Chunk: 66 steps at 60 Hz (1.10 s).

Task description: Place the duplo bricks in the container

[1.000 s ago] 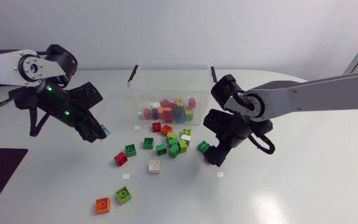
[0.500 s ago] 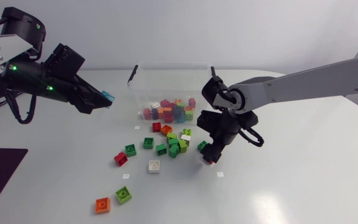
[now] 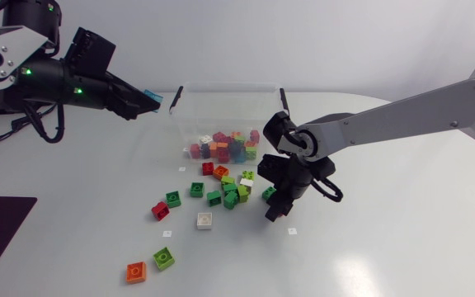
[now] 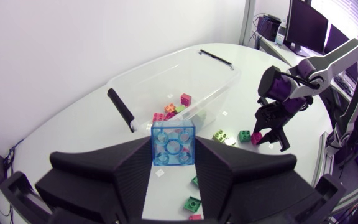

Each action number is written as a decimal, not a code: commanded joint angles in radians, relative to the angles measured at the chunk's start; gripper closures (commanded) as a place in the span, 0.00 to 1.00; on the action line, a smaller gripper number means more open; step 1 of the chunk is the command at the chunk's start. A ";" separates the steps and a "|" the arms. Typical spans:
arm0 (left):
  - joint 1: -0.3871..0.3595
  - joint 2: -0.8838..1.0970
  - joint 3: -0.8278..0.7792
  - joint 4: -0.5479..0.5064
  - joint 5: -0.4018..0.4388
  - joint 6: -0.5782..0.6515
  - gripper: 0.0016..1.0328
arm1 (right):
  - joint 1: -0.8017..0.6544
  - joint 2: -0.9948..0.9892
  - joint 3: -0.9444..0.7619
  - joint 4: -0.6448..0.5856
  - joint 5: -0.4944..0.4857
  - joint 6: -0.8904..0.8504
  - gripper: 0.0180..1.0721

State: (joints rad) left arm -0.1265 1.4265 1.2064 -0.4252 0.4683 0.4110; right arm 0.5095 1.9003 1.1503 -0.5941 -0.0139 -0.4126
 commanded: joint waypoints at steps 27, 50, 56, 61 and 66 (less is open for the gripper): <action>-0.088 0.227 0.147 0.175 0.015 -0.153 0.61 | 0.003 -0.280 -0.006 -0.141 -0.001 0.020 0.75; -0.140 0.459 0.352 0.194 -0.060 -0.161 0.55 | 0.007 -0.357 0.127 -0.161 -0.032 0.069 0.75; -0.147 0.482 0.380 0.201 -0.096 -0.156 0.33 | 0.006 -0.359 0.161 -0.151 -0.043 0.077 0.75; -0.153 0.486 0.392 0.209 -0.126 -0.152 0.08 | 0.004 -0.357 0.189 -0.130 -0.049 0.087 0.75; -0.154 0.473 0.400 0.197 -0.137 -0.150 0.05 | 0.004 -0.349 0.216 -0.102 -0.051 0.100 0.75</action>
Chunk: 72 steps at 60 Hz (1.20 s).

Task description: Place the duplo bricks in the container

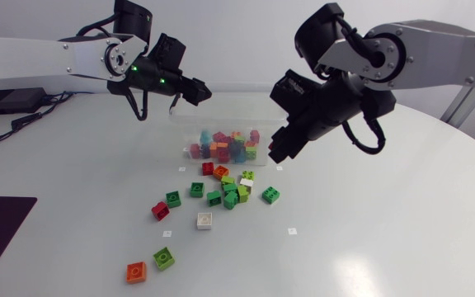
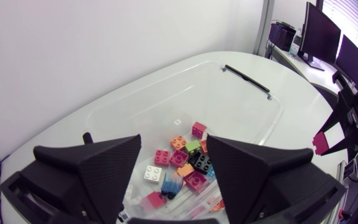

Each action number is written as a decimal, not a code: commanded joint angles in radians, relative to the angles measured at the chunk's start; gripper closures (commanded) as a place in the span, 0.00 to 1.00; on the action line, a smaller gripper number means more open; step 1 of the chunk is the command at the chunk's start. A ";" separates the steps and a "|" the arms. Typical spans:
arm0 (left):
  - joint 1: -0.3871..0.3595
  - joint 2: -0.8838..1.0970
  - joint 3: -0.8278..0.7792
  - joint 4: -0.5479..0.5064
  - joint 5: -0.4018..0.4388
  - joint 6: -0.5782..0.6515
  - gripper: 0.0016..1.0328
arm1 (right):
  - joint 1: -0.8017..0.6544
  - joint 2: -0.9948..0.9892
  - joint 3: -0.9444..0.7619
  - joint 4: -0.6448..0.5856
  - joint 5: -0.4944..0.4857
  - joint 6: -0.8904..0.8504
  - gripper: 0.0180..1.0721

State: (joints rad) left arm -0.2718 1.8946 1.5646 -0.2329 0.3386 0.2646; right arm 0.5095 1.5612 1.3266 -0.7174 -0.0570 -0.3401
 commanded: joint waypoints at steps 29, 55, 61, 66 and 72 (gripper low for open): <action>0.063 -0.295 -0.090 -0.322 -0.043 0.185 0.05 | -0.022 0.142 0.237 0.144 -0.027 0.073 0.75; 0.163 -0.569 -0.433 -0.405 -0.030 0.424 0.05 | -0.040 0.338 0.404 0.210 -0.021 0.079 0.75; 0.174 -0.615 -0.511 -0.410 -0.030 0.476 0.05 | -0.035 0.375 0.448 0.210 -0.018 0.081 0.75; 0.175 -0.647 -0.564 -0.430 -0.030 0.518 0.05 | -0.032 0.402 0.484 0.210 -0.015 0.082 0.74; 0.178 -0.686 -0.630 -0.437 -0.030 0.562 0.05 | -0.032 0.444 0.523 0.210 -0.004 0.084 0.73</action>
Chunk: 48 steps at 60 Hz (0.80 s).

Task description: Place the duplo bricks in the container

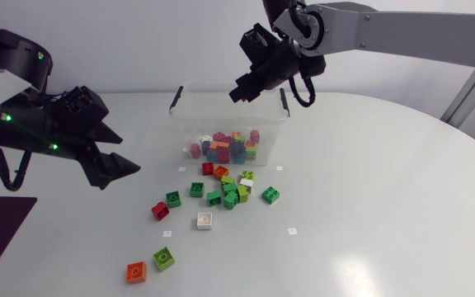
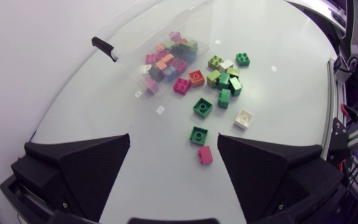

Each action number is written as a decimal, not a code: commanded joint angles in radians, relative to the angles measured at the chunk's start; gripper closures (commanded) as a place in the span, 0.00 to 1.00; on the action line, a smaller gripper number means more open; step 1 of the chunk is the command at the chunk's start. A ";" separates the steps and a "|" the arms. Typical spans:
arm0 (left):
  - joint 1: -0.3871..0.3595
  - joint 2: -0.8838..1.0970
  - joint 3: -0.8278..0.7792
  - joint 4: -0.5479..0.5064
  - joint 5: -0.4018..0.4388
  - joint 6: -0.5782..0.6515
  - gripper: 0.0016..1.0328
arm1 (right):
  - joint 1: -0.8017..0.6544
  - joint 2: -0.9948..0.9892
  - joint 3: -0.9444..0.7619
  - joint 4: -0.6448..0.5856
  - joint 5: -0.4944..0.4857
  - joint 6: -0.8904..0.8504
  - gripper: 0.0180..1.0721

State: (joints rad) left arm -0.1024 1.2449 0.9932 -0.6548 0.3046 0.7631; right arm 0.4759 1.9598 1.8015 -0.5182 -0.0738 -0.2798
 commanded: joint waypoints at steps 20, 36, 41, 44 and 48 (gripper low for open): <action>-0.006 -0.125 -0.215 -0.131 -0.007 0.242 0.05 | -0.019 0.129 0.141 -0.011 0.034 0.013 0.05; -0.092 -0.188 -0.307 -0.220 -0.058 0.338 0.05 | -0.008 -0.010 0.044 -0.071 0.035 -0.047 0.05; -0.129 -0.190 -0.341 -0.221 -0.087 0.340 0.06 | 0.003 -0.073 -0.041 -0.072 0.035 -0.081 0.05; -0.145 -0.183 -0.357 -0.220 -0.099 0.340 0.06 | 0.010 -0.113 -0.100 -0.072 0.042 -0.105 0.05; -0.155 -0.176 -0.372 -0.220 -0.104 0.344 0.07 | 0.020 -0.153 -0.160 -0.075 0.042 -0.131 0.05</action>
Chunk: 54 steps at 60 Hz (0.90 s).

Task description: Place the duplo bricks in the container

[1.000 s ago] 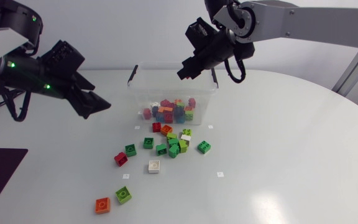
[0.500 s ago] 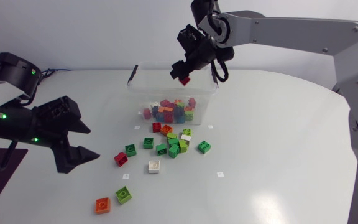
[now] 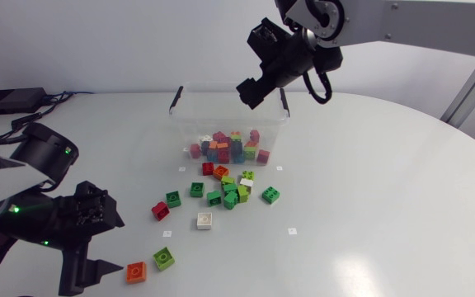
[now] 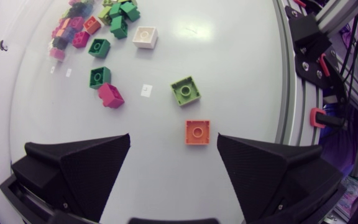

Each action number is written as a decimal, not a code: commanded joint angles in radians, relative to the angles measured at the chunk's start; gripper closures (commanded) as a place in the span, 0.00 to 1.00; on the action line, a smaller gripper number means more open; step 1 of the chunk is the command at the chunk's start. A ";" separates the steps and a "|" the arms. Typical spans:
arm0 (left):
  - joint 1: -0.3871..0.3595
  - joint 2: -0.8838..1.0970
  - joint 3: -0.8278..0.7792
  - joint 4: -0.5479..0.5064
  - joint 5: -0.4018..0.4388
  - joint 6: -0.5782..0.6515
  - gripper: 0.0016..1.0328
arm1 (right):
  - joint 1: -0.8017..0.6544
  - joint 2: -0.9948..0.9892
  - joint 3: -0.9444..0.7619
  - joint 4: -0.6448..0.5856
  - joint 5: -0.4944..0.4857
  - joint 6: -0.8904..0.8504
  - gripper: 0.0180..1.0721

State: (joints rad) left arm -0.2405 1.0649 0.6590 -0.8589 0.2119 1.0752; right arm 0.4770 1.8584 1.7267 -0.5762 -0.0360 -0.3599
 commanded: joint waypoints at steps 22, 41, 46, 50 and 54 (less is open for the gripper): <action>-0.114 0.118 -0.059 0.032 -0.059 -0.004 0.11 | 0.055 -0.222 -0.427 -0.017 0.030 -0.129 0.05; -0.166 0.210 -0.102 0.127 -0.094 -0.095 0.21 | 0.058 -0.265 -0.598 0.050 0.088 -0.134 0.05; -0.178 0.233 -0.113 0.153 -0.094 -0.118 0.27 | 0.061 -0.268 -0.615 0.052 0.096 -0.109 0.05; -0.191 0.247 -0.122 0.167 -0.095 -0.133 0.31 | 0.064 -0.268 -0.624 0.045 0.100 -0.080 0.05; -0.197 0.260 -0.127 0.182 -0.095 -0.147 0.35 | 0.069 -0.265 -0.633 0.036 0.099 -0.048 0.05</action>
State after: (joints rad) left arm -0.4255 1.2968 0.5629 -0.6895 0.1215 0.9604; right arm 0.5316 1.6051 1.1259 -0.5385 0.0566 -0.4519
